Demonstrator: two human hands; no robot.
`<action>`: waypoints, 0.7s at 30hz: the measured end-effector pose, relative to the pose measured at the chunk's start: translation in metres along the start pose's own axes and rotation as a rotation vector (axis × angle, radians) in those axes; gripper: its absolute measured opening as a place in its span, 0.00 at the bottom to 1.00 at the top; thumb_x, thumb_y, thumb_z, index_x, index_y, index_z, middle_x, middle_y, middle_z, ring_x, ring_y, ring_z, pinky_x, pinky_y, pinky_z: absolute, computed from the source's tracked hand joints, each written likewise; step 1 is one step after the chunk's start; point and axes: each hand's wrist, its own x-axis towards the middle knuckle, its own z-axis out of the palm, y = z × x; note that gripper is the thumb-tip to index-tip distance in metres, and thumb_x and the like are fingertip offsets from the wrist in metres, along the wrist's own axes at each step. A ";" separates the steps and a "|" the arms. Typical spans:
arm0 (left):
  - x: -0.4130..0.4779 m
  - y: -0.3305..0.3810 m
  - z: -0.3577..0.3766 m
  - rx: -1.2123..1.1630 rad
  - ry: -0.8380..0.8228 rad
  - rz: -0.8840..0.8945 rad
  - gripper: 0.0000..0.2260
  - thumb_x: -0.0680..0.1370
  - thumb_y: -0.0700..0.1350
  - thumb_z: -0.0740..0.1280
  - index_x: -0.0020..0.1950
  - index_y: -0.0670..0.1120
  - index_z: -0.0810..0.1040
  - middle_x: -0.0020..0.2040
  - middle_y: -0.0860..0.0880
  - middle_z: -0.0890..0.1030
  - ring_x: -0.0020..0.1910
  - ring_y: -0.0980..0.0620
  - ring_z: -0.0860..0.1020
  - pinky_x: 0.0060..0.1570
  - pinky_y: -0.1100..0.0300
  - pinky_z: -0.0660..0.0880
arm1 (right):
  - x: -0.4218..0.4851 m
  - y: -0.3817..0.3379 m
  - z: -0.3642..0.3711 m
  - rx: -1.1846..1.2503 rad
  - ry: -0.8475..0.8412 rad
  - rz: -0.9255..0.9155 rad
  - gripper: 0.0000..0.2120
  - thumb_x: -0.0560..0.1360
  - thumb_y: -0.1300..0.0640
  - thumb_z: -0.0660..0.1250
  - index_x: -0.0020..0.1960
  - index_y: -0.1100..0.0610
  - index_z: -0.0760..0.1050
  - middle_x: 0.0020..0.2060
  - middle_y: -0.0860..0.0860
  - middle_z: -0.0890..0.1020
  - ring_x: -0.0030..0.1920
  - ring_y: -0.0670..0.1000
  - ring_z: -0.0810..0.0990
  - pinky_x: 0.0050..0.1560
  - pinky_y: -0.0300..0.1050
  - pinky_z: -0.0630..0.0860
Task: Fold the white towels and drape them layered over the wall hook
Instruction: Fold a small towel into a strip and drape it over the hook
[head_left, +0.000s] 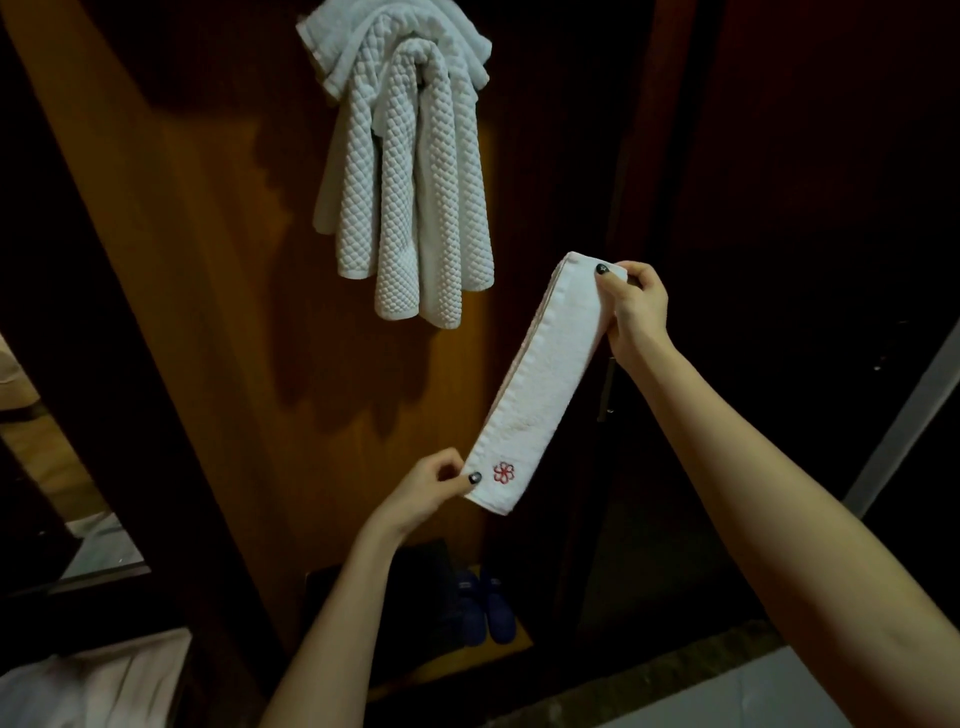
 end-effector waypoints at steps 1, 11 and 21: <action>0.002 -0.001 -0.003 -0.052 0.044 -0.005 0.10 0.78 0.40 0.68 0.39 0.47 0.71 0.38 0.50 0.74 0.36 0.61 0.71 0.36 0.67 0.66 | 0.001 -0.001 0.000 0.010 -0.007 0.004 0.05 0.77 0.64 0.67 0.48 0.58 0.72 0.44 0.54 0.78 0.42 0.50 0.79 0.40 0.44 0.79; 0.024 0.024 -0.064 -0.359 0.174 -0.012 0.14 0.79 0.40 0.67 0.57 0.59 0.79 0.55 0.54 0.83 0.51 0.58 0.82 0.40 0.63 0.77 | 0.017 -0.011 0.002 -0.289 -0.202 -0.188 0.14 0.77 0.68 0.62 0.61 0.59 0.77 0.47 0.51 0.81 0.47 0.50 0.82 0.41 0.40 0.80; 0.049 0.118 -0.167 -0.121 0.119 0.134 0.10 0.78 0.33 0.64 0.53 0.42 0.83 0.52 0.51 0.85 0.53 0.57 0.82 0.47 0.68 0.77 | 0.061 -0.052 0.036 -0.272 -0.369 -0.114 0.17 0.76 0.73 0.58 0.54 0.59 0.81 0.48 0.53 0.80 0.36 0.42 0.81 0.34 0.35 0.77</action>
